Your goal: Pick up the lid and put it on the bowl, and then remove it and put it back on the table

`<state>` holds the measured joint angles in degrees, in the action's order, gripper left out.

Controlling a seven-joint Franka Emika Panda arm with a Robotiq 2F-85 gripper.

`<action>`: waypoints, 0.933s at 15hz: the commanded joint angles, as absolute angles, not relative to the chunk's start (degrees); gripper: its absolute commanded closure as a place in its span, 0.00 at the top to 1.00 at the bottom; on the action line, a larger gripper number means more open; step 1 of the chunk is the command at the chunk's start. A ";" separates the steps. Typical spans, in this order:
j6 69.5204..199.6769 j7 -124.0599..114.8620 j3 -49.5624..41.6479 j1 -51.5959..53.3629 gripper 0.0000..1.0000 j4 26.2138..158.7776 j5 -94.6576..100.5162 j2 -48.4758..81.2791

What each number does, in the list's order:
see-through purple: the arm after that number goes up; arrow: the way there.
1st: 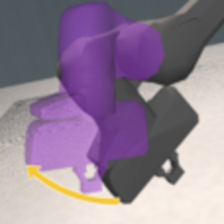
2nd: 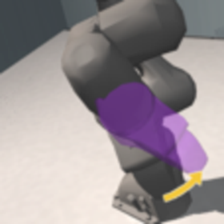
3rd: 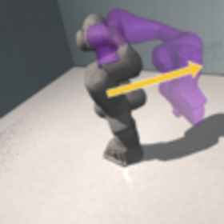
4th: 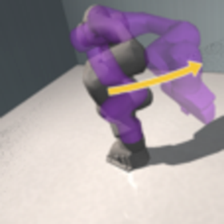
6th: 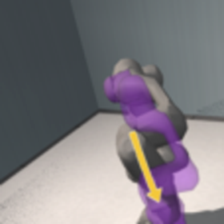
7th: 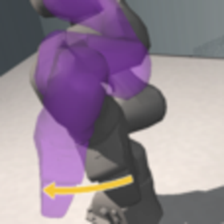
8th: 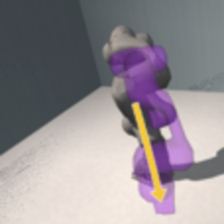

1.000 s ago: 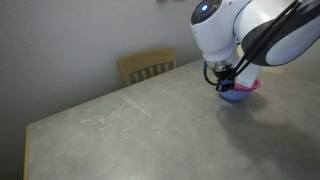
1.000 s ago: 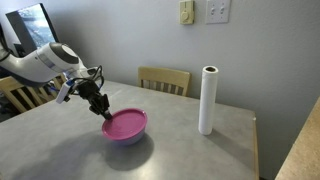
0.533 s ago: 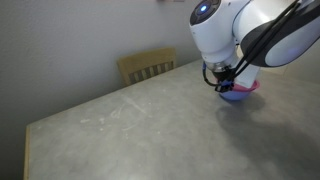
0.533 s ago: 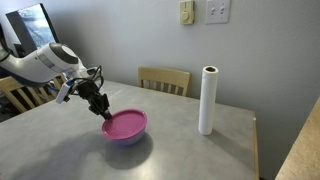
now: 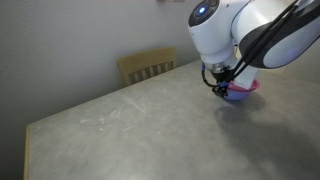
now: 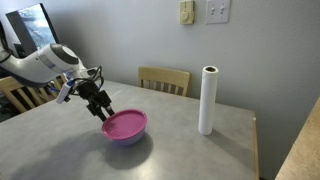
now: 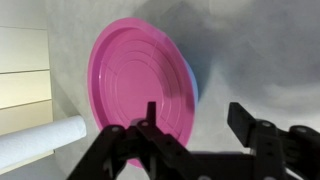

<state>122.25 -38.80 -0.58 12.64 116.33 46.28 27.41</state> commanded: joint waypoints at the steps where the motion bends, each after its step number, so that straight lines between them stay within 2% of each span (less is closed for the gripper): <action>1: 123.76 -38.75 -0.01 12.54 0.99 117.64 47.04 25.65; 7: 128.37 -31.33 2.45 10.41 1.00 119.99 41.92 22.21; 14: 132.78 -9.08 4.23 7.85 1.00 123.09 24.48 16.26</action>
